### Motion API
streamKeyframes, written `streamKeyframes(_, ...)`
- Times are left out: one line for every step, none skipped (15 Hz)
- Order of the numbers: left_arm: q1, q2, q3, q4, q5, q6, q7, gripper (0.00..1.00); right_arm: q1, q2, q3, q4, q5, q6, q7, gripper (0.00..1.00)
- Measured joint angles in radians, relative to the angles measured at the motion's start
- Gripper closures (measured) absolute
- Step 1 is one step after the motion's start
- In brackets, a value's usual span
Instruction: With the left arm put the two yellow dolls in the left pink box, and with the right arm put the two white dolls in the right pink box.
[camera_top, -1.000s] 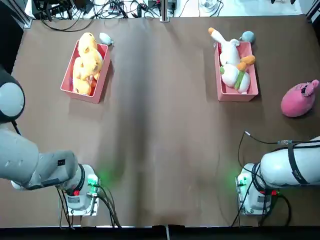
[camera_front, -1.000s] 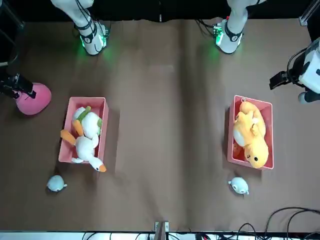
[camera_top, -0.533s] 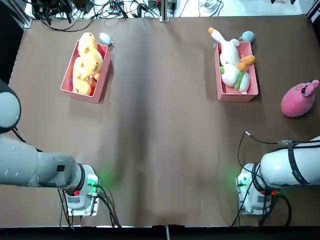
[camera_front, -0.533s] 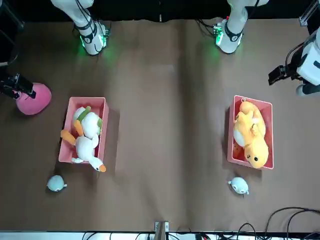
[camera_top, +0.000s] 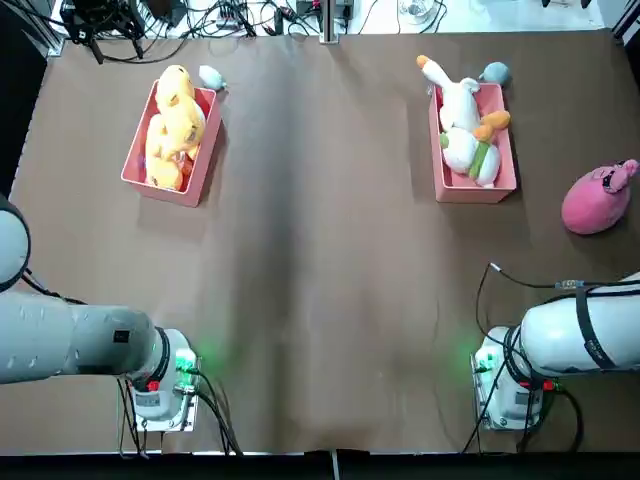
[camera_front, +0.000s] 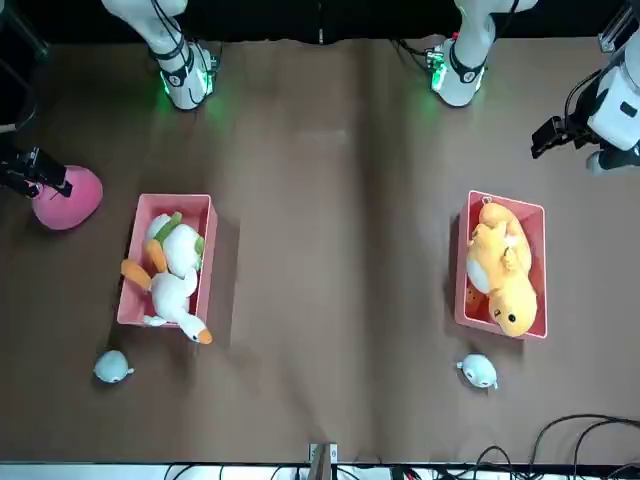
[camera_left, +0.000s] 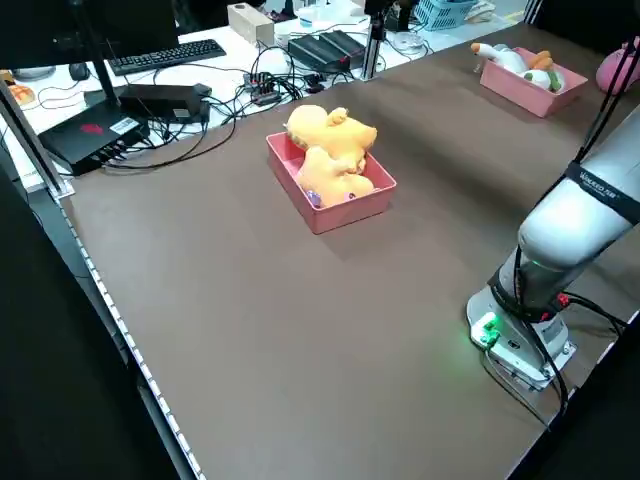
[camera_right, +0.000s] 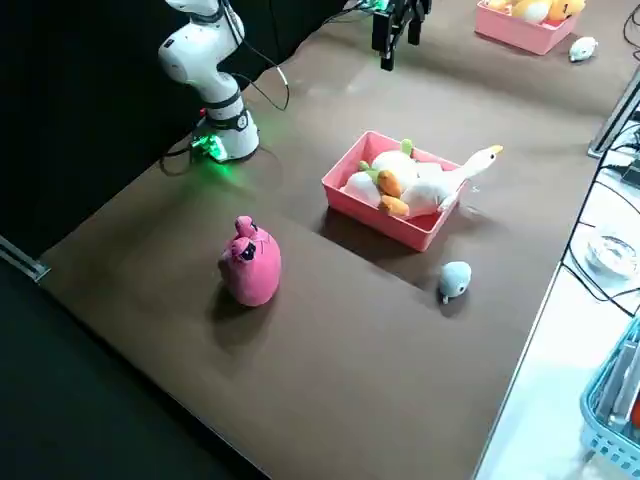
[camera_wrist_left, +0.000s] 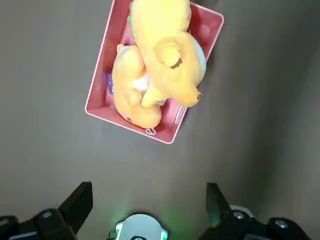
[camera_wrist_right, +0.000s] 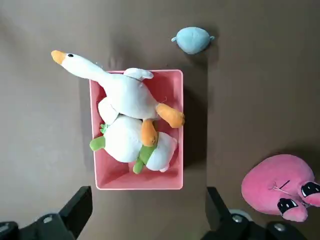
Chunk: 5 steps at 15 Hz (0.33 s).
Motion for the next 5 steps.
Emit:
streamKeyframes(0.000, 0.000, 0.000, -0.001, 0.000, 0.002, 0.000, 0.00, 0.000, 0.000, 0.000, 0.000, 0.000, 0.000, 0.000, 0.01)
streamKeyframes(0.001, 0.000, 0.001, -0.001, 0.000, 0.004, 0.000, 0.00, 0.000, 0.000, 0.000, 0.000, 0.000, 0.000, 0.000, 0.01)
streamKeyframes(0.001, 0.000, 0.002, -0.002, 0.000, 0.005, 0.000, 0.00, 0.000, 0.000, 0.000, 0.000, 0.000, 0.000, 0.000, 0.01)
streamKeyframes(0.001, 0.000, 0.002, -0.003, 0.000, 0.006, 0.000, 0.00, 0.000, 0.000, 0.000, 0.000, 0.000, 0.000, 0.000, 0.01)
streamKeyframes(0.001, 0.000, 0.002, -0.003, 0.000, 0.006, 0.000, 0.00, 0.000, 0.000, 0.000, 0.000, 0.000, 0.000, 0.000, 0.01)
